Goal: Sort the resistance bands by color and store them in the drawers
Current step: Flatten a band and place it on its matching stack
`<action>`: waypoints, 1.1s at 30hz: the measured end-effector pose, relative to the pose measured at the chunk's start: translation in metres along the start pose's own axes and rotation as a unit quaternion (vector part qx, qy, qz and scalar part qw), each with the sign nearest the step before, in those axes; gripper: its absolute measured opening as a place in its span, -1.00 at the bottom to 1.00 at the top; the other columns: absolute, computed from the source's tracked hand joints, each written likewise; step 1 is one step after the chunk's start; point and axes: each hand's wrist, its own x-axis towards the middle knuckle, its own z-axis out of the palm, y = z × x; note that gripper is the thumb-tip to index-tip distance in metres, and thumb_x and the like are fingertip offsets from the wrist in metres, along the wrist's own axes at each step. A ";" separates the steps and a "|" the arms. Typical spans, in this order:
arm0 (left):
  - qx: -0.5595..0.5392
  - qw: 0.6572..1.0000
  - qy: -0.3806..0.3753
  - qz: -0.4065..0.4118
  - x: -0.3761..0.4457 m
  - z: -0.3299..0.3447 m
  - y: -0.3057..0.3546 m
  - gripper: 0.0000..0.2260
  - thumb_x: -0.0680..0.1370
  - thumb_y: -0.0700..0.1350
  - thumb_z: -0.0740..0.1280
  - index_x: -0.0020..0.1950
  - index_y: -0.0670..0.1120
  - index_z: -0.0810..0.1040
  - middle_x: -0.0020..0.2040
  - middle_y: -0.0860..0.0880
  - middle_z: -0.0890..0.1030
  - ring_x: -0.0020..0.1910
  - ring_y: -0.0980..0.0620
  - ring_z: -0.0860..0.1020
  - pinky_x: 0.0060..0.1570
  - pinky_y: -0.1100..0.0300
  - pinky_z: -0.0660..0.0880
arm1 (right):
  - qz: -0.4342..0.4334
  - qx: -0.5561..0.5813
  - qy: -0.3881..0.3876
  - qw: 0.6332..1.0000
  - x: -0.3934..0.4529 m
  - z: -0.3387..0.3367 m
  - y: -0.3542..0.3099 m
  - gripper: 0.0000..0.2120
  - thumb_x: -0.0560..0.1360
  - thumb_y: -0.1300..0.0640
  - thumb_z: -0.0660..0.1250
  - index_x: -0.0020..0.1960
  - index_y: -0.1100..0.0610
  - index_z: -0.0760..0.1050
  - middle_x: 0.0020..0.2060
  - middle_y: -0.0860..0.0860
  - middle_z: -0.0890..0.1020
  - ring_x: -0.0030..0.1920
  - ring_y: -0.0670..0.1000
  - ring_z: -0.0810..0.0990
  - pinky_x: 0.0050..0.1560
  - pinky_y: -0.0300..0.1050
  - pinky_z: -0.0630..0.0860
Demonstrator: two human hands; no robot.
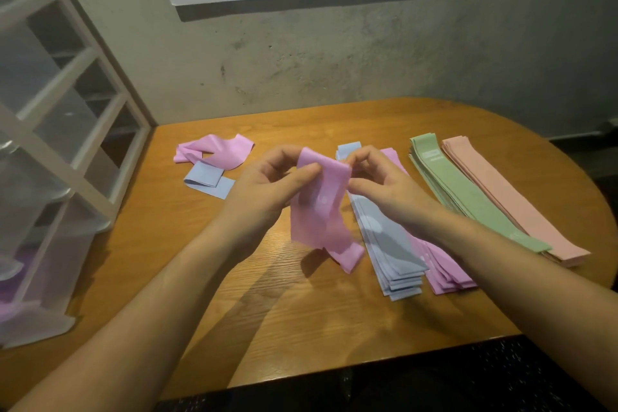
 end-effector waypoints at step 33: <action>-0.004 1.000 -0.001 -0.012 0.038 0.074 0.038 -0.84 0.69 -0.09 0.23 0.17 -0.02 0.58 0.04 -0.10 0.68 -0.01 -0.09 0.63 -0.03 -0.08 0.57 | -0.038 0.195 0.086 0.976 -0.020 -0.015 -0.026 -0.62 0.58 -0.12 0.22 0.26 0.11 0.45 0.01 0.05 0.62 0.02 0.05 0.57 0.04 0.09 0.52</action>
